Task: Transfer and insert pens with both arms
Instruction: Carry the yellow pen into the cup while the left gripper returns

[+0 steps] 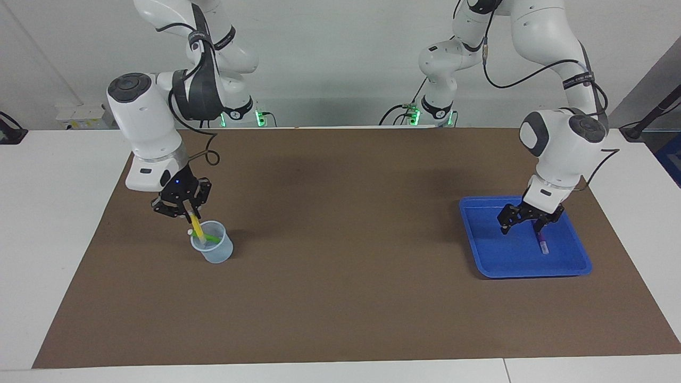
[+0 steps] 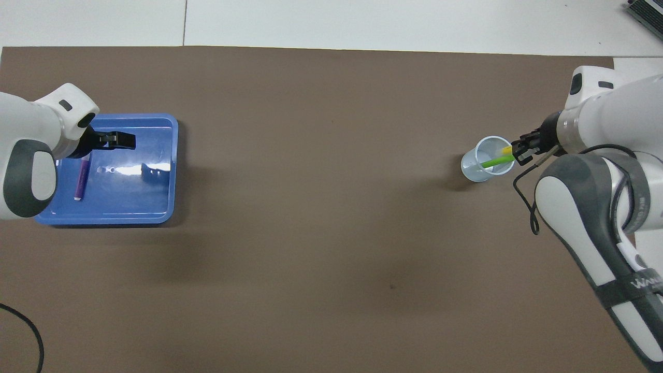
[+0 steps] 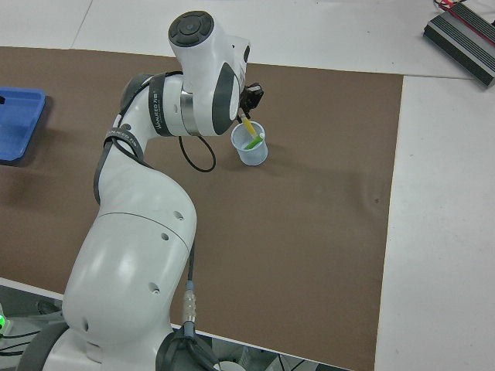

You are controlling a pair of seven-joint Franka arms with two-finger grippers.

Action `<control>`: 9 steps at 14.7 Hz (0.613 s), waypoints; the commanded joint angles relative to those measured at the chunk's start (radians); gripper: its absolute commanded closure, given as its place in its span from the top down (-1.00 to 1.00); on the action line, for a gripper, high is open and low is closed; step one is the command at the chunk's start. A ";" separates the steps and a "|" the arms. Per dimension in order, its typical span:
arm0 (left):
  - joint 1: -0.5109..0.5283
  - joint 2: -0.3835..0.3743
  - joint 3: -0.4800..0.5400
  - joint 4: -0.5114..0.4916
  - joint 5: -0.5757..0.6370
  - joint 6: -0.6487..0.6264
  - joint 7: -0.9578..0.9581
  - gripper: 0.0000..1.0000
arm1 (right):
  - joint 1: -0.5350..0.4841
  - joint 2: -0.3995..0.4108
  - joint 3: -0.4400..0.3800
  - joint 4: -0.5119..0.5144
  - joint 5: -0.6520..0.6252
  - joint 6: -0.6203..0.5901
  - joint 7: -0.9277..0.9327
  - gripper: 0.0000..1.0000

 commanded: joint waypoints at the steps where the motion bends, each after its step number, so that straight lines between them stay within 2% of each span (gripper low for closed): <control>1: 0.027 0.124 -0.010 0.171 0.031 -0.093 0.038 0.98 | -0.026 -0.026 0.015 -0.063 -0.008 0.058 -0.013 -1.00; 3: 0.032 0.147 -0.008 0.201 0.042 -0.096 0.072 0.94 | -0.025 -0.026 0.015 -0.066 -0.008 0.064 -0.007 -0.94; 4: 0.037 0.162 -0.008 0.207 0.053 -0.095 0.072 0.93 | -0.025 -0.024 0.015 -0.066 -0.008 0.067 -0.006 -0.48; 6: 0.069 0.185 -0.010 0.210 0.070 -0.092 0.084 0.91 | -0.025 -0.024 0.015 -0.066 -0.008 0.072 -0.007 0.28; 7: 0.081 0.188 -0.010 0.209 0.070 -0.086 0.110 0.91 | -0.025 -0.024 0.015 -0.065 -0.008 0.072 -0.007 0.50; 9: 0.101 0.188 -0.010 0.206 0.070 -0.084 0.141 0.91 | -0.025 -0.023 0.015 -0.060 -0.008 0.073 -0.007 0.73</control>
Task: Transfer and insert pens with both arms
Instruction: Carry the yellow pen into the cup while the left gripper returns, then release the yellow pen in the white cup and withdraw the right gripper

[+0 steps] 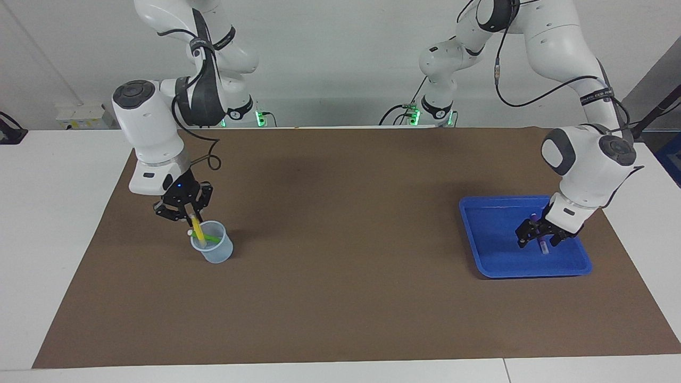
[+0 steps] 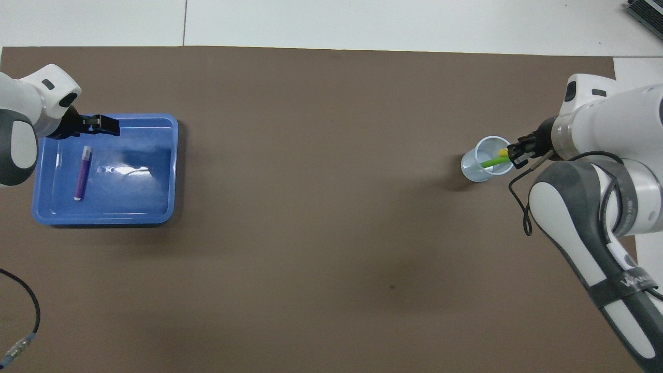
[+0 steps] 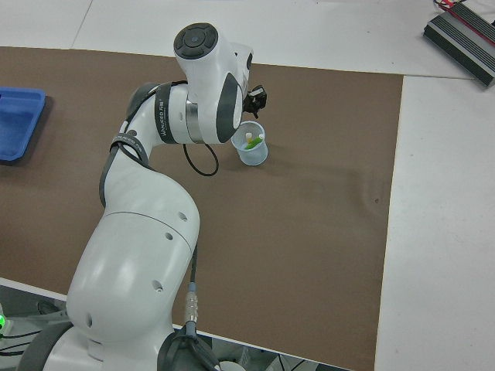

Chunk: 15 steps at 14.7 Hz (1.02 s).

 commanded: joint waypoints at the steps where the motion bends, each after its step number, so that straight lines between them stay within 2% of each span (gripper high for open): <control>1: 0.042 0.013 -0.013 0.022 0.019 -0.023 0.038 0.91 | -0.021 -0.017 0.015 -0.013 -0.008 0.020 -0.010 0.73; 3: 0.049 0.013 -0.010 0.017 0.019 -0.017 0.075 0.91 | -0.010 -0.013 0.016 0.020 -0.005 0.005 -0.007 0.77; 5: 0.061 0.013 -0.010 0.005 0.019 -0.011 0.096 0.91 | -0.004 -0.018 0.023 0.027 0.007 0.003 -0.006 1.00; 9: 0.069 0.012 -0.010 -0.036 0.019 0.009 0.151 0.90 | 0.020 -0.026 0.024 0.043 0.090 -0.002 0.060 1.00; 15: 0.082 0.013 -0.010 -0.053 0.019 0.012 0.168 0.88 | 0.086 -0.035 0.024 0.076 0.216 -0.029 0.278 1.00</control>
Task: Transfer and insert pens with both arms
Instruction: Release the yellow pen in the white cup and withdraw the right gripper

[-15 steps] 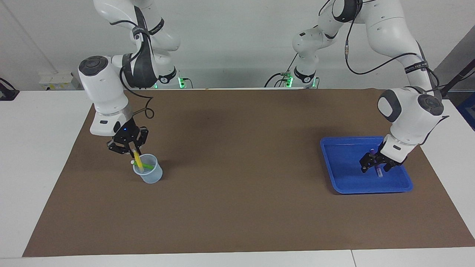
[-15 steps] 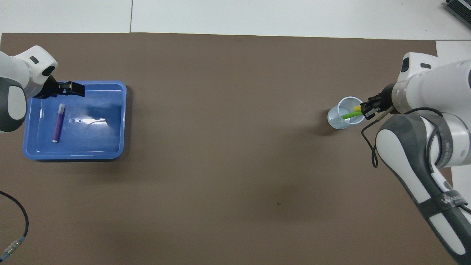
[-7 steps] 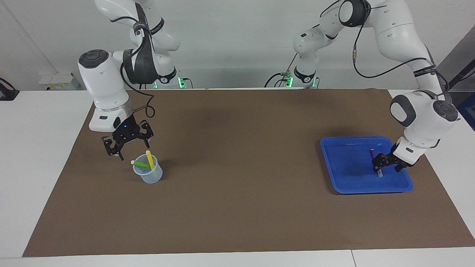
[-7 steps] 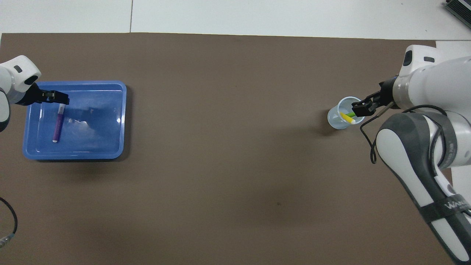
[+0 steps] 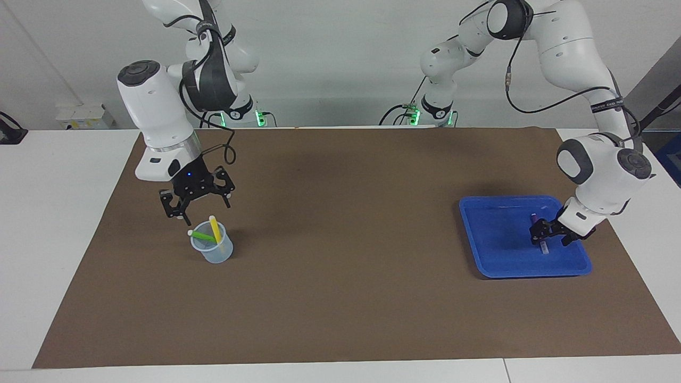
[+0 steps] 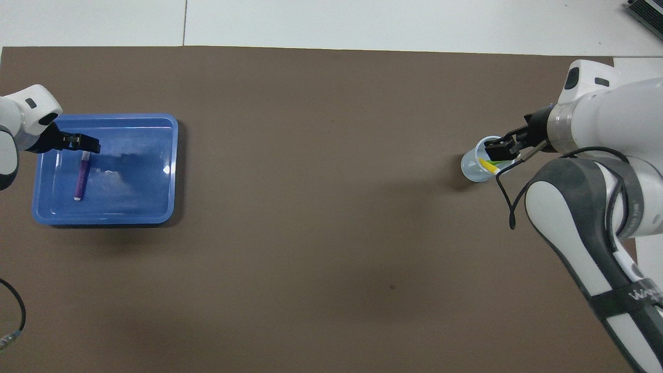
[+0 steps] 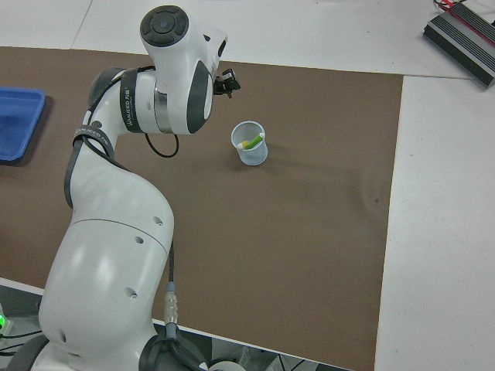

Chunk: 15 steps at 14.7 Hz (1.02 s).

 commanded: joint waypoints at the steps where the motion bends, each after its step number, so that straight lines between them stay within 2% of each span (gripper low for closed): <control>1: 0.015 -0.002 -0.010 -0.027 0.018 0.013 0.012 0.88 | 0.021 -0.011 0.004 0.013 0.068 -0.034 0.110 1.00; 5: 0.015 -0.002 -0.010 -0.037 0.018 0.015 0.010 0.87 | 0.055 -0.017 0.004 0.013 0.178 -0.048 0.291 1.00; 9: 0.029 -0.004 -0.010 -0.051 0.018 0.024 0.033 0.82 | 0.101 -0.023 0.007 0.013 0.209 -0.043 0.435 1.00; 12: 0.031 -0.008 -0.010 -0.073 0.016 0.036 0.036 0.80 | 0.132 -0.024 0.008 0.011 0.290 -0.032 0.546 1.00; 15: 0.032 -0.010 -0.010 -0.083 0.016 0.036 0.036 0.77 | 0.167 -0.031 0.008 0.010 0.320 -0.026 0.661 1.00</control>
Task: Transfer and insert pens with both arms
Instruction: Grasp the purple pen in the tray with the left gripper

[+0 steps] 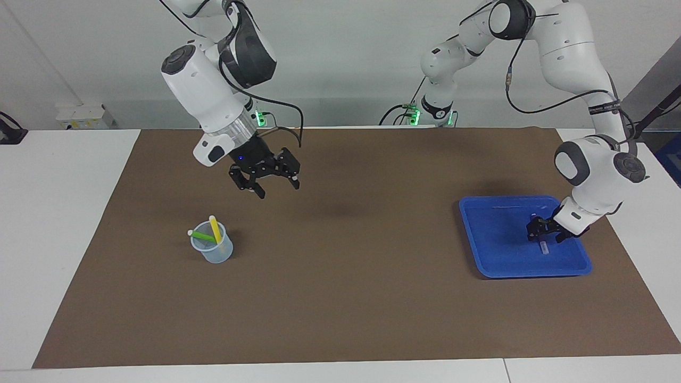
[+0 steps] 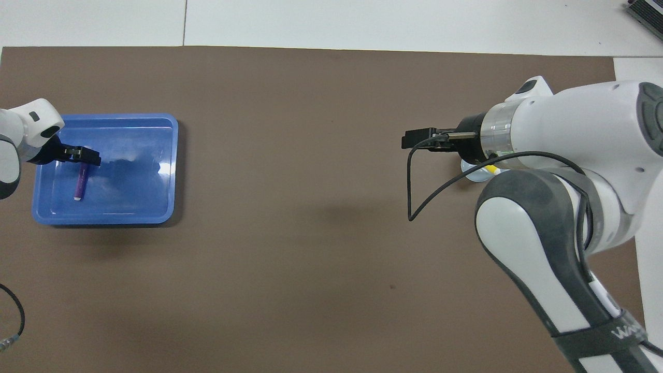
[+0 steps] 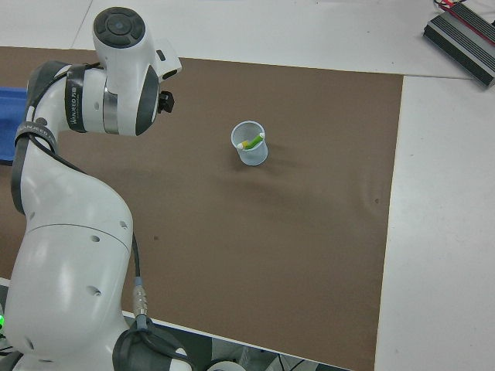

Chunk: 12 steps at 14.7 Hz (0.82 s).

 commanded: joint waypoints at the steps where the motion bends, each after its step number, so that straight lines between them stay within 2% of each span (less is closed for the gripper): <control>1: 0.015 -0.012 -0.009 -0.033 0.016 0.028 0.012 0.77 | 0.027 -0.018 0.004 -0.013 0.044 0.005 0.093 1.00; 2: 0.015 -0.013 -0.009 -0.035 0.016 0.028 0.012 0.73 | 0.035 -0.020 0.004 -0.016 0.054 0.005 0.124 1.00; 6: 0.014 -0.013 -0.009 -0.035 0.016 0.028 0.013 0.28 | 0.081 -0.023 0.004 -0.021 0.099 0.069 0.265 1.00; 8: 0.014 -0.014 -0.009 -0.038 0.016 0.029 0.013 0.14 | 0.106 -0.023 0.004 -0.025 0.100 0.091 0.306 1.00; 10: 0.014 -0.014 -0.009 -0.038 0.016 0.025 0.013 -0.28 | 0.130 -0.023 0.004 -0.034 0.100 0.100 0.330 1.00; 12: 0.014 -0.016 -0.009 -0.038 0.015 0.008 0.012 -0.88 | 0.150 -0.020 0.004 -0.039 0.100 0.143 0.377 1.00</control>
